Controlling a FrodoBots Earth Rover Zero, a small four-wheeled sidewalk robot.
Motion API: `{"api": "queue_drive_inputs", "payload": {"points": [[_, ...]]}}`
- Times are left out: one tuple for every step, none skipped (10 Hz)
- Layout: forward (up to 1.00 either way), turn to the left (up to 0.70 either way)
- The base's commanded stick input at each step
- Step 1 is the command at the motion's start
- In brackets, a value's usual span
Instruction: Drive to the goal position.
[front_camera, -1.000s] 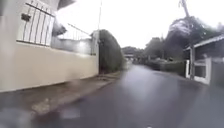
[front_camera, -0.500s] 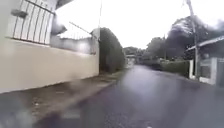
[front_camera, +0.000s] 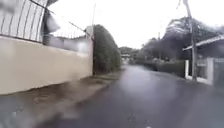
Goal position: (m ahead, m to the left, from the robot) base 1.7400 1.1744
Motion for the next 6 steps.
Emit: {"api": "queue_drive_inputs", "payload": {"points": [[0.7,-0.35],[0.7,-0.35],[0.7,-0.35],[0.7,-0.35],[0.7,-0.33],[0.7,-0.31]]}}
